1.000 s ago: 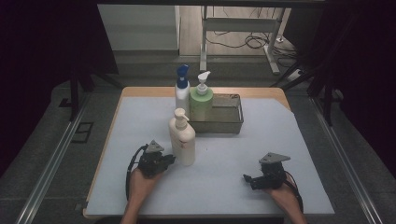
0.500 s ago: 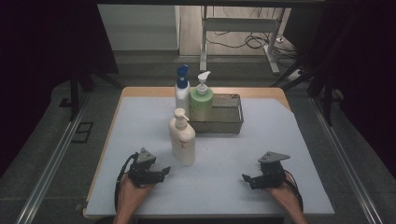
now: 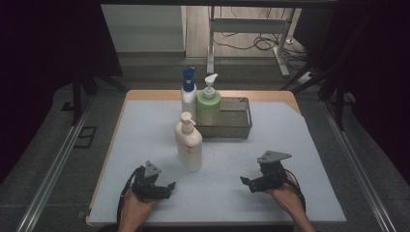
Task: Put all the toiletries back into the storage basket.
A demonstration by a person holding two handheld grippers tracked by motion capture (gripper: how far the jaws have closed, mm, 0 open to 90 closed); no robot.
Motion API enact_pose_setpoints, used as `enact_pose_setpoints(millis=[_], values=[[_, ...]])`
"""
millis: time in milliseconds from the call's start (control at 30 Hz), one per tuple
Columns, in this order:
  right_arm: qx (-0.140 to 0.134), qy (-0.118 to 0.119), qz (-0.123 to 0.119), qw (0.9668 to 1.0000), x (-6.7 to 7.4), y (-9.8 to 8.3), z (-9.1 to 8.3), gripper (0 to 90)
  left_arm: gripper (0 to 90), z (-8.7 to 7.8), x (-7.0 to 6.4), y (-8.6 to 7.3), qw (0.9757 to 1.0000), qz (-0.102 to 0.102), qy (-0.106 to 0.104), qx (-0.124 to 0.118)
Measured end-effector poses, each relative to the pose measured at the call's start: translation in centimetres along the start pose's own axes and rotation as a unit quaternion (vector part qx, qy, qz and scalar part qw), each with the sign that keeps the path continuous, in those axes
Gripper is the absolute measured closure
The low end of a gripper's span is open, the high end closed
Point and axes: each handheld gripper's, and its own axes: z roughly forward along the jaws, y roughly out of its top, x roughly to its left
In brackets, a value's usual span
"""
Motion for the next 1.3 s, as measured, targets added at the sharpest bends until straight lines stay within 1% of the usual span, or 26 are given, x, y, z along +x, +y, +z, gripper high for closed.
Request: enact_pose_setpoints(millis=[67,167,433,633,833,1000,1100,1267,1300], values=[[0.001,0.007,-0.004,1.0000,0.3,0.7,0.2,0.0,10.7,0.1,-0.2,0.0,1.0000,0.005,0.005,0.001],[-0.002,0.016,-0.010,0.9998,0.7,1.6,0.6,0.0,10.6,0.1,-0.1,-0.1,1.0000,0.003,0.003,0.000],[-0.013,0.036,-0.021,0.9990,2.0,4.2,1.9,0.0,10.6,0.1,-0.1,-0.1,1.0000,0.005,0.005,0.000],[-0.018,0.051,-0.024,0.9982,3.3,6.0,3.3,0.6,10.6,0.1,-0.1,-0.1,1.0000,0.004,0.004,-0.001],[-0.022,0.059,-0.024,0.9977,4.8,7.8,4.5,3.0,10.6,0.1,-0.2,-0.1,1.0000,0.001,0.005,-0.003],[-0.027,0.063,-0.025,0.9973,5.7,9.4,5.4,4.5,10.6,0.1,-0.1,-0.1,1.0000,0.004,0.005,-0.001],[-0.028,0.060,-0.032,0.9973,6.3,10.3,5.8,4.8,10.6,0.1,-0.1,-0.1,1.0000,0.003,0.005,-0.002],[-0.033,0.057,-0.029,0.9974,7.1,11.5,6.5,5.4,10.6,0.1,-0.1,-0.1,1.0000,0.003,0.005,-0.002],[-0.035,0.058,-0.024,0.9974,7.3,11.7,6.7,5.7,10.6,0.1,-0.1,-0.1,1.0000,0.002,0.005,-0.003]])
